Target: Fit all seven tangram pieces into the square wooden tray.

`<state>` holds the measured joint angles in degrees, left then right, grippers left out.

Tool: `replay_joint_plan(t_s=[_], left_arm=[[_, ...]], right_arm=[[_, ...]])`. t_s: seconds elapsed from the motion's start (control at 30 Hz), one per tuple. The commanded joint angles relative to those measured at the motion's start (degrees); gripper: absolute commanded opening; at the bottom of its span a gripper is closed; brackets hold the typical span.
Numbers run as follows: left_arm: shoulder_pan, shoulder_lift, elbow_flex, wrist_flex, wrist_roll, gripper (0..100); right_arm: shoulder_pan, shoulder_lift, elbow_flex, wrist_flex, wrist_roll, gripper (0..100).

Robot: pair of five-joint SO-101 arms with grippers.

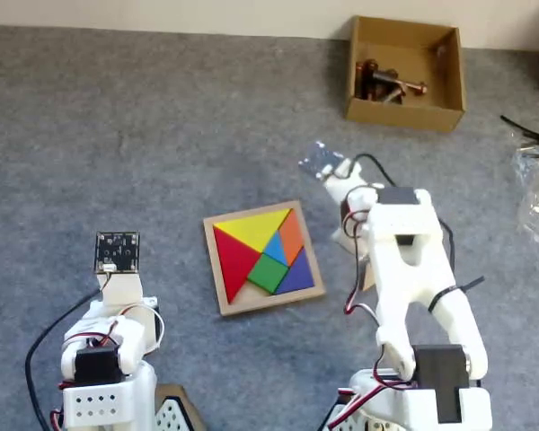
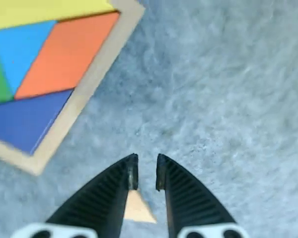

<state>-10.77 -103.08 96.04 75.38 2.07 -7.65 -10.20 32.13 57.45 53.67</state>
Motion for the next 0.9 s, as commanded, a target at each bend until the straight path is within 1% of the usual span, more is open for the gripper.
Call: replay_joint_plan(t_s=[0.0, 0.07, 0.13, 0.17, 0.27, 0.37, 0.43, 0.5, 0.53, 0.63, 0.73, 0.87], left_arm=[[-0.48, 0.40, 1.19, 0.44, 0.09, 0], [-0.48, 0.40, 1.19, 0.44, 0.09, 0], [-0.48, 0.40, 1.19, 0.44, 0.09, 0], [-0.48, 0.40, 1.19, 0.44, 0.09, 0], [-0.48, 0.40, 1.19, 0.44, 0.09, 0], [-0.48, 0.40, 1.19, 0.44, 0.09, 0], [-0.48, 0.40, 1.19, 0.44, 0.09, 0], [-0.48, 0.40, 1.19, 0.44, 0.09, 0], [-0.48, 0.40, 1.19, 0.44, 0.09, 0], [-0.48, 0.40, 1.19, 0.44, 0.09, 0], [-0.48, 0.40, 1.19, 0.44, 0.09, 0], [-0.48, 0.40, 1.19, 0.44, 0.09, 0]], right_arm=[[-0.22, -0.57, -5.58, 4.97, 14.07, 6.3], [0.22, -0.57, -5.49, 5.05, 20.57, 6.0], [1.27, -0.57, -4.53, 4.70, 25.41, 5.9], [1.27, -0.57, -4.09, 4.70, 26.02, 5.9], [1.63, -0.57, -3.56, 6.20, 22.51, 5.9], [1.45, -0.57, -2.07, 6.90, 23.03, 5.9], [1.54, -0.57, -0.92, 6.99, 28.92, 6.3], [1.63, -0.40, 0.31, 8.84, 38.07, 6.3], [1.63, -0.40, 0.84, 10.68, 41.05, 6.3], [1.71, -0.57, 0.92, 16.04, 43.78, 6.3], [4.00, -0.57, 0.75, 18.95, 47.56, 7.3], [6.02, -0.22, -1.36, 19.03, 50.90, 15.9]])
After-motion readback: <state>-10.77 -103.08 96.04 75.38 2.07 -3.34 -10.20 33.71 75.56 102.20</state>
